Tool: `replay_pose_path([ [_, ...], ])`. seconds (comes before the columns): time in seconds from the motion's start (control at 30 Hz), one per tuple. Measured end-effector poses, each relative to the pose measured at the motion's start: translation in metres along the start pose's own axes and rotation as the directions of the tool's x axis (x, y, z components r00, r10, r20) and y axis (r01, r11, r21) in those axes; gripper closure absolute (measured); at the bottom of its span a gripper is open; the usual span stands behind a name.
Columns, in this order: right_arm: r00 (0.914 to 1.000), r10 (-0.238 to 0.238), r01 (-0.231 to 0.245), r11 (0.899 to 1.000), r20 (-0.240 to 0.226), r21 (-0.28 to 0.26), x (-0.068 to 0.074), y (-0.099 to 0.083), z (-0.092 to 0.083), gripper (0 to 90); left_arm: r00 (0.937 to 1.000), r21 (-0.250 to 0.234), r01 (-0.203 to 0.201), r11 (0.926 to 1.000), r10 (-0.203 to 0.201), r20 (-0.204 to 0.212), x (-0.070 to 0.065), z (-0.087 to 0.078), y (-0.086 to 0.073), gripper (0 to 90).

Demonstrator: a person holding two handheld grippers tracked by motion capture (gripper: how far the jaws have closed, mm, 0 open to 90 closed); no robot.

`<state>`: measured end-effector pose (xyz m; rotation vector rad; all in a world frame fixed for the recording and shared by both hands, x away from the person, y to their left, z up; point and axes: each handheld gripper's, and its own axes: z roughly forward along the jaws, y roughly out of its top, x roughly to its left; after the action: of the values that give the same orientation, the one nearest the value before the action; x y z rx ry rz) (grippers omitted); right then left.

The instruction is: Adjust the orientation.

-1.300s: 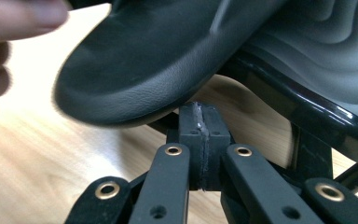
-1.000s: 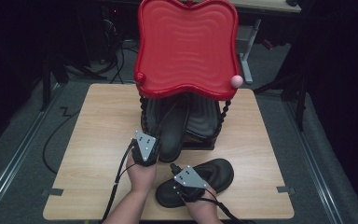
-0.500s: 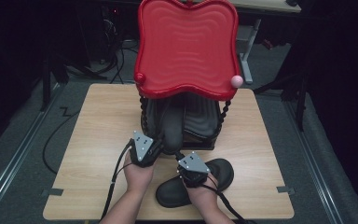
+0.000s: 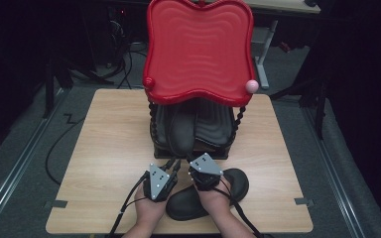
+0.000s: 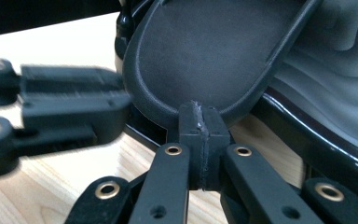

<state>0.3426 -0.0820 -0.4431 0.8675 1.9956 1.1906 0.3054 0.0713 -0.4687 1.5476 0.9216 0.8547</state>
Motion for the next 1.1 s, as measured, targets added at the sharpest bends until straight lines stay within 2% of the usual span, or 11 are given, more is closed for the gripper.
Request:
replay_pose_path([
  [0.1, 1.0, -0.002, 0.002, 1.0, -0.003, -0.003, -0.001, 0.002, 0.002, 89.5, 0.9998, 0.019, -0.02, 0.9996, 0.02, -0.006, -0.004, 0.01, 0.0, 85.7],
  [0.13, 1.0, -0.003, 0.003, 1.0, -0.006, -0.004, -0.002, 0.003, 0.002, 89.5, 0.9998, 0.026, -0.016, 0.9995, 0.016, -0.013, -0.003, 0.012, 0.0, 87.8],
  [0.23, 1.0, 0.001, -0.001, 1.0, -0.008, -0.013, -0.004, 0.003, 0.002, 89.5, 0.9998, 0.024, -0.006, 0.9997, 0.006, -0.021, -0.001, 0.016, -0.001, 89.8],
  [0.33, 1.0, 0.008, -0.008, 1.0, 0.001, -0.024, -0.006, 0.003, 0.0, 89.4, 0.9996, 0.026, -0.014, 0.9996, 0.014, -0.025, -0.002, 0.019, 0.0, 89.8],
  [0.6, 0.9987, 0.047, -0.046, 0.997, 0.018, -0.057, -0.018, 0.005, -0.006, 87.8, 0.9995, 0.025, -0.001, 0.9997, 0.001, -0.032, -0.001, 0.026, 0.004, 90.0],
  [0.7, 0.9953, 0.091, -0.089, 0.993, 0.031, -0.078, -0.03, 0.011, -0.004, 85.4, 0.9994, 0.026, -0.006, 0.9997, 0.007, -0.034, -0.002, 0.028, 0.005, 89.9],
  [0.77, 0.9909, 0.13, -0.127, 0.988, 0.034, -0.09, -0.041, 0.019, 0.003, 79.6, 0.9994, 0.025, -0.005, 0.9997, 0.005, -0.035, -0.002, 0.028, 0.005, 90.0],
  [0.93, 0.985, 0.166, -0.159, 0.978, 0.045, -0.133, -0.054, 0.038, 0.022, 75.9, 0.9994, 0.023, -0.009, 0.9997, 0.01, -0.033, -0.003, 0.03, 0.005, 90.0],
  [1.03, 0.9813, 0.183, -0.175, 0.977, 0.06, -0.117, -0.058, 0.047, 0.035, 76.3, 0.9995, 0.025, -0.01, 0.9996, 0.011, -0.031, -0.003, 0.031, 0.005, 90.0],
  [1.1, 0.9785, 0.197, -0.191, 0.977, 0.06, -0.096, -0.06, 0.05, 0.043, 81.3, 0.9993, 0.024, -0.015, 0.9996, 0.016, -0.033, -0.002, 0.031, 0.006, 90.0],
])
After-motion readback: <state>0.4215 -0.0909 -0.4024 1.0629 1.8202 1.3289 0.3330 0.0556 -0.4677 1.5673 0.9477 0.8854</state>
